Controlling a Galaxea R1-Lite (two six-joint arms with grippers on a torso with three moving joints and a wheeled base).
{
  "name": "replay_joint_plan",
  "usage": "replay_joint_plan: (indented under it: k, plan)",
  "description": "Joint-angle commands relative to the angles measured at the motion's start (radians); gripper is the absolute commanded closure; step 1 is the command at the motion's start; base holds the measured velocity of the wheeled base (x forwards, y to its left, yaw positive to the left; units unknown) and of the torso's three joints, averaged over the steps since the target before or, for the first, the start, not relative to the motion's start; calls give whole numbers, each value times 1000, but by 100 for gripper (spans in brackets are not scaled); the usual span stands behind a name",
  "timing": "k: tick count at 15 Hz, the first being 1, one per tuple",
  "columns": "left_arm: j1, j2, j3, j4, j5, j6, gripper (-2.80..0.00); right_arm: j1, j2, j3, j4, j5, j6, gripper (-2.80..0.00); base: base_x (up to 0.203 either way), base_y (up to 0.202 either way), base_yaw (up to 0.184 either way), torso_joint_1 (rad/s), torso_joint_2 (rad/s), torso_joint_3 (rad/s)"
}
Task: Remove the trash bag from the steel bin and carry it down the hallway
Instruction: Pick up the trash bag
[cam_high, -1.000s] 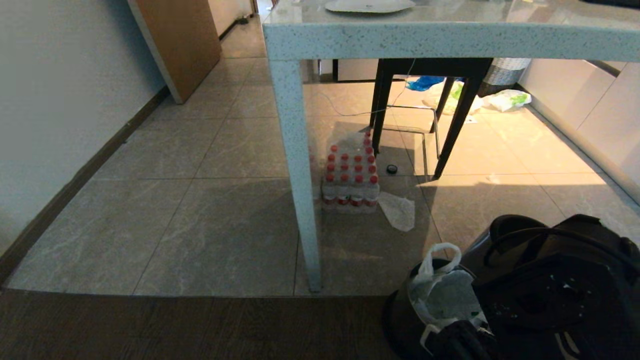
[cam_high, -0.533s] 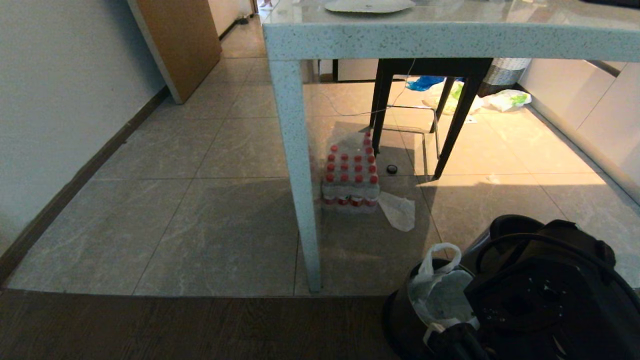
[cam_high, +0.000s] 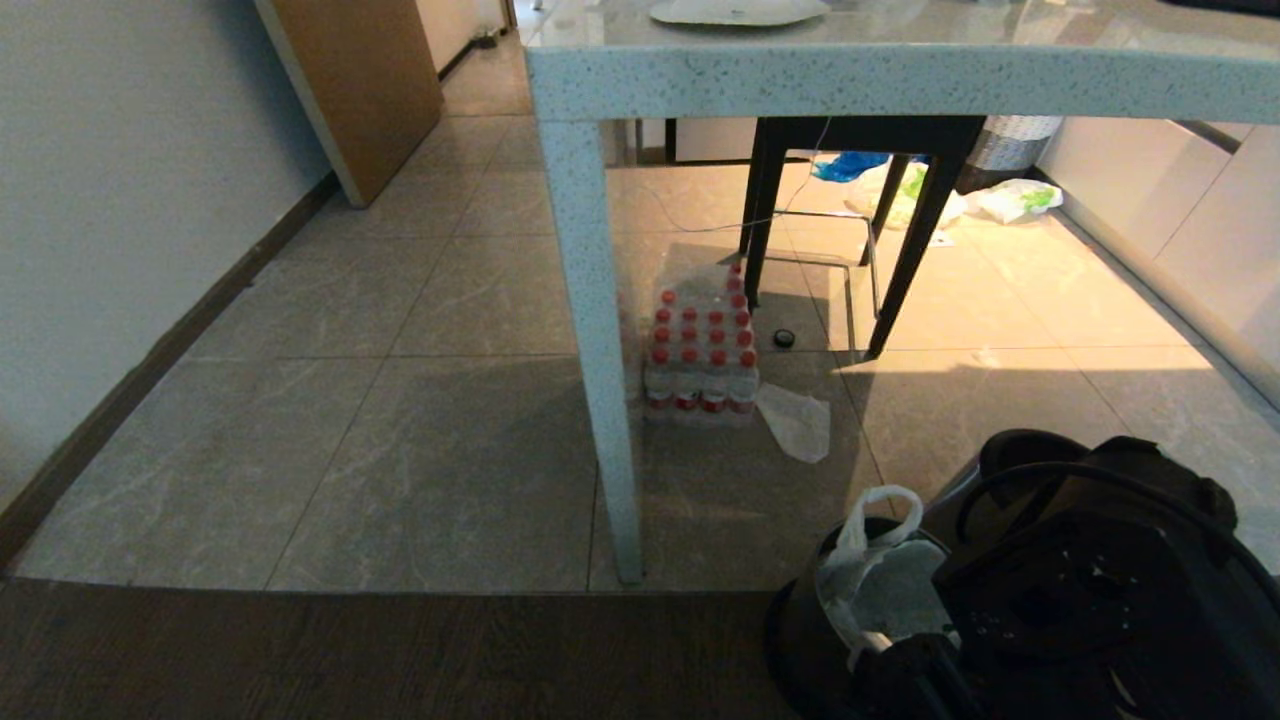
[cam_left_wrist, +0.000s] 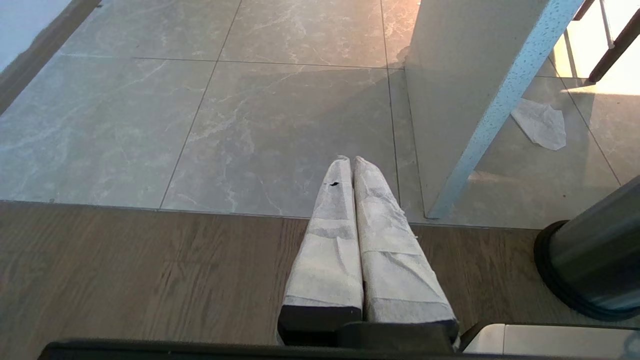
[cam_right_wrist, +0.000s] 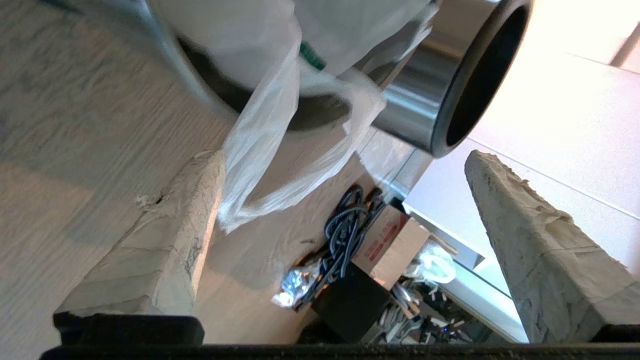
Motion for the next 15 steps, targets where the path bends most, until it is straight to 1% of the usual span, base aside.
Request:
replay_joint_plan:
  k: [1, 2, 4, 6, 8, 11, 13, 15]
  plan:
    - [0, 0, 0, 0, 0, -1, 0, 0, 11, 1, -25, -6, -11, -280, 0, 0, 0, 0, 0, 0]
    - [0, 0, 0, 0, 0, -1, 0, -2, 19, 1, -32, -10, -18, -280, 0, 0, 0, 0, 0, 0]
    - [0, 0, 0, 0, 0, -1, 0, -2, 25, -9, -33, -57, -23, -280, 0, 0, 0, 0, 0, 0]
    - [0, 0, 0, 0, 0, -1, 0, -4, 24, -17, -30, -75, -22, -280, 0, 0, 0, 0, 0, 0]
    - [0, 0, 0, 0, 0, -1, 0, -4, 6, -40, -26, -75, -22, -280, 0, 0, 0, 0, 0, 0]
    - [0, 0, 0, 0, 0, -1, 0, -2, -32, 19, -30, -70, -17, -280, 0, 0, 0, 0, 0, 0]
    - [0, 0, 0, 0, 0, -1, 0, -1, -43, 32, -38, -58, -1, -280, 0, 0, 0, 0, 0, 0]
    - [0, 0, 0, 0, 0, -1, 0, 2, -45, 44, -47, -30, 4, -280, 0, 0, 0, 0, 0, 0]
